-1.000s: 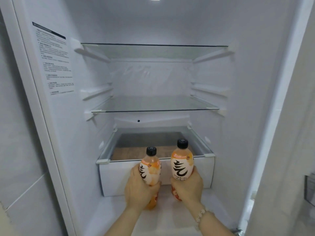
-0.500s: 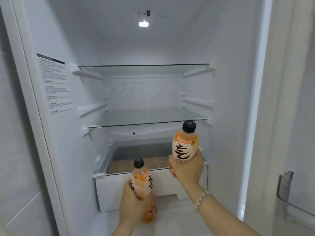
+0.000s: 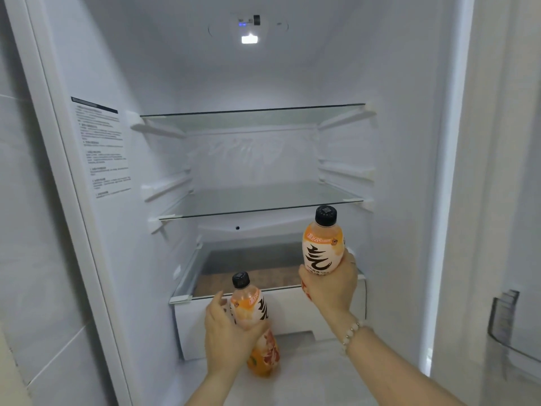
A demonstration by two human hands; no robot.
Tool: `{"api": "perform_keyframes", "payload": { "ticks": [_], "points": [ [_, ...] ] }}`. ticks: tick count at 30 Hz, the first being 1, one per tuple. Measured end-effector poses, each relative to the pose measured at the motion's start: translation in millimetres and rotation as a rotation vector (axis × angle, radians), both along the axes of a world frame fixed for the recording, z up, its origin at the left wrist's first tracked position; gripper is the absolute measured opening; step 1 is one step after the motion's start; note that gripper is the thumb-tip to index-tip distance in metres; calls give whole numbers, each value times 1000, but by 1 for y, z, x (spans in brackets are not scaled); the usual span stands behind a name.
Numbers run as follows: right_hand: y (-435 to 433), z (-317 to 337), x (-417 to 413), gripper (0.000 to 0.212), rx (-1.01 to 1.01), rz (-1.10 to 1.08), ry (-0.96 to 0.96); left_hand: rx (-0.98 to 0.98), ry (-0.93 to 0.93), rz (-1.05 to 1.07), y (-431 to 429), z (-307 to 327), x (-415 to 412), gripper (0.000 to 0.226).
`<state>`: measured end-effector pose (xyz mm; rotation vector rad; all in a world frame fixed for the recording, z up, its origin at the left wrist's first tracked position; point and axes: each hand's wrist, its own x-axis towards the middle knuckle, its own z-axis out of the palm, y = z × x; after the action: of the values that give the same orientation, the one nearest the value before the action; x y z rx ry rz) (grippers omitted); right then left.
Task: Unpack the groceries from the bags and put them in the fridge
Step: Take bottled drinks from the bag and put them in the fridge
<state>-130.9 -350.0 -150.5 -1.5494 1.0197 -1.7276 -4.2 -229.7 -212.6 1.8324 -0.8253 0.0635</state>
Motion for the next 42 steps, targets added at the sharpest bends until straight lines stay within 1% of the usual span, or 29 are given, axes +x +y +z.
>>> {"api": "perform_keyframes", "payload": {
  "ticks": [2,5,8,11,12,13,15,16,17,18,20,21,23,24,26,29,33,36,39,42],
  "points": [
    [-2,0,0,58,-13,1,-2,8,-16,-16,0,4,-2,119],
    [-5,0,0,59,-26,6,-9,-9,-71,19,-1,7,-3,119],
    [-9,0,1,57,-33,25,-9,-51,-105,1,-3,16,-4,121],
    [-8,2,1,52,-73,40,-23,-143,-142,51,-3,33,-10,115],
    [-6,3,1,53,-101,39,-25,-207,-203,54,-1,42,-14,110],
    [-4,3,1,55,-123,44,-24,-279,-303,24,1,55,-20,103],
    [0,4,2,55,-153,65,-30,-374,-494,-114,2,85,-36,86],
    [1,4,2,50,-173,76,-25,-372,-554,-200,2,103,-47,81],
    [0,4,3,40,-195,80,17,-328,-591,-279,2,122,-59,79],
    [1,4,4,39,-209,74,88,-248,-611,-337,3,141,-72,77],
    [-1,4,6,52,-217,79,159,-72,-645,-371,3,161,-87,75],
    [-2,3,6,55,-217,80,145,0,-681,-357,2,167,-90,73],
    [-4,3,6,61,-195,89,74,84,-762,-344,0,174,-92,60],
    [-4,4,6,64,-187,101,43,106,-790,-343,0,175,-93,53],
    [-8,3,6,64,-191,89,50,132,-800,-351,-2,176,-95,45],
    [-13,2,6,61,-173,55,97,136,-790,-349,-4,174,-93,46],
    [-15,-3,5,59,-169,-21,115,153,-742,-355,-10,162,-91,38],
    [-25,-9,1,48,-161,-49,200,175,-721,-340,-15,149,-90,35],
    [-35,-17,-7,56,-138,-3,304,222,-702,-346,-23,135,-87,30],
    [-35,-21,-14,64,-104,2,337,252,-668,-370,-34,124,-86,27]
  ]
}}
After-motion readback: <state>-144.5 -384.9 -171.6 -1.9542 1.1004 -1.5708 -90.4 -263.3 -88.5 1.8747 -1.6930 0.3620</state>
